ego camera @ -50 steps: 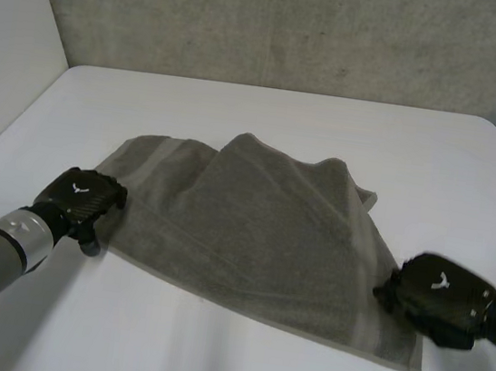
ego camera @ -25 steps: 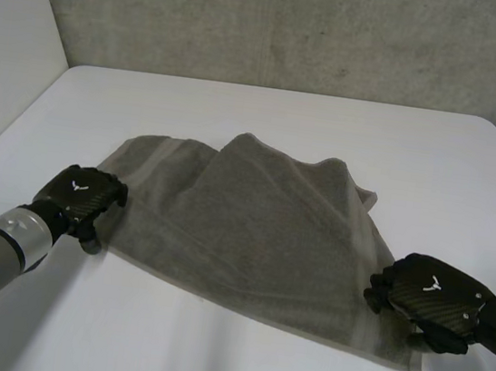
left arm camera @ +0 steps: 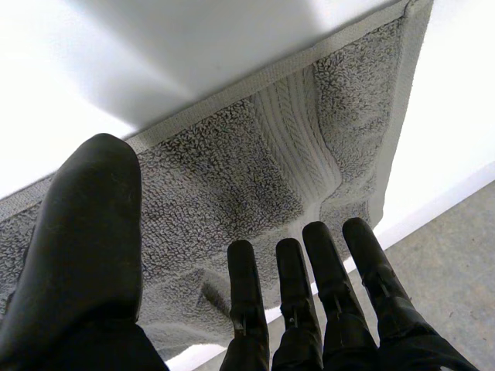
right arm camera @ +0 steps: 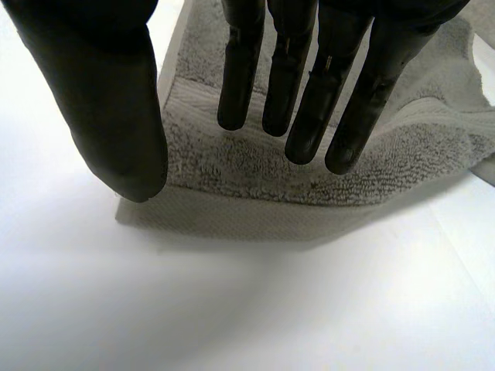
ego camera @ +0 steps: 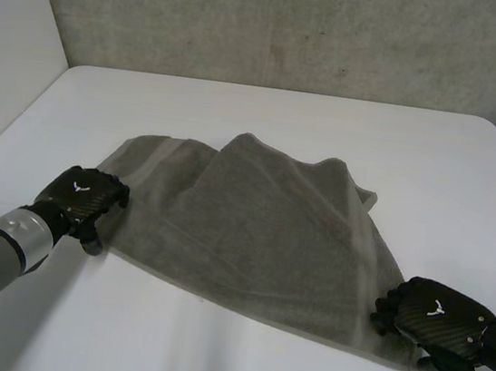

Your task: Fold the towel.

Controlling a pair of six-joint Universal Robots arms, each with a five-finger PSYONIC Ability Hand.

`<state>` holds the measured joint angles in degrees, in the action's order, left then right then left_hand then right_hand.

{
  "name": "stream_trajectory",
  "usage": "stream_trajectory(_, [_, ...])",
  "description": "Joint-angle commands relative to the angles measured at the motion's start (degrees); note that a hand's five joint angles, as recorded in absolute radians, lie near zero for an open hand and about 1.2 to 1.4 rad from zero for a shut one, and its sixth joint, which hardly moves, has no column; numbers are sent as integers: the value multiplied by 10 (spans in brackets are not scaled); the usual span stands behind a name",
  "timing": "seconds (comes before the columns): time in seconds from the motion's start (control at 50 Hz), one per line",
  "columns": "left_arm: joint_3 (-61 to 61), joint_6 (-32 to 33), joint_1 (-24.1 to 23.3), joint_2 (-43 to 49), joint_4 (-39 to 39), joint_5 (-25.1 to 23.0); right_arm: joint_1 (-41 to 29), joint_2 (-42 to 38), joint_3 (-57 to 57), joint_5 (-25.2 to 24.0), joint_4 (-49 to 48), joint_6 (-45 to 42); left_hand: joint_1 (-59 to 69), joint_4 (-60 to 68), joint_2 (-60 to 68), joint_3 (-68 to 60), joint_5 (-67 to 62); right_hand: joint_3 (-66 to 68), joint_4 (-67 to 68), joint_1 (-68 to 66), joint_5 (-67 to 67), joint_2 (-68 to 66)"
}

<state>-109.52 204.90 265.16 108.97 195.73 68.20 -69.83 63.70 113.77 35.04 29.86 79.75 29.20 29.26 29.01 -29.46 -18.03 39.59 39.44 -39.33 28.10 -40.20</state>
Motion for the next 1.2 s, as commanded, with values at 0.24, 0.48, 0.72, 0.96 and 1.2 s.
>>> stream_trajectory(0.24, [1,0,1,2,0,-1,5,-17,-7,6,-41,0,-12,-12,-10,14,0,-13,-11,10,2,19])
stream_trajectory(0.48, [1,0,0,3,0,0,10,-24,-6,2,-52,0,-12,-12,-10,14,0,65,66,-67,80,-59])
stream_trajectory(0.72, [2,0,0,3,0,0,7,-35,-7,1,-71,1,-12,-12,-10,14,0,70,71,-73,85,-64])
stream_trajectory(0.96, [3,0,0,3,0,-1,5,-37,-14,-33,-64,23,-12,-12,-10,14,0,404,406,-407,419,-398])
stream_trajectory(1.2, [3,0,0,2,0,0,-11,39,-57,-107,-23,149,-12,-12,-10,14,0,404,406,-407,419,-398])
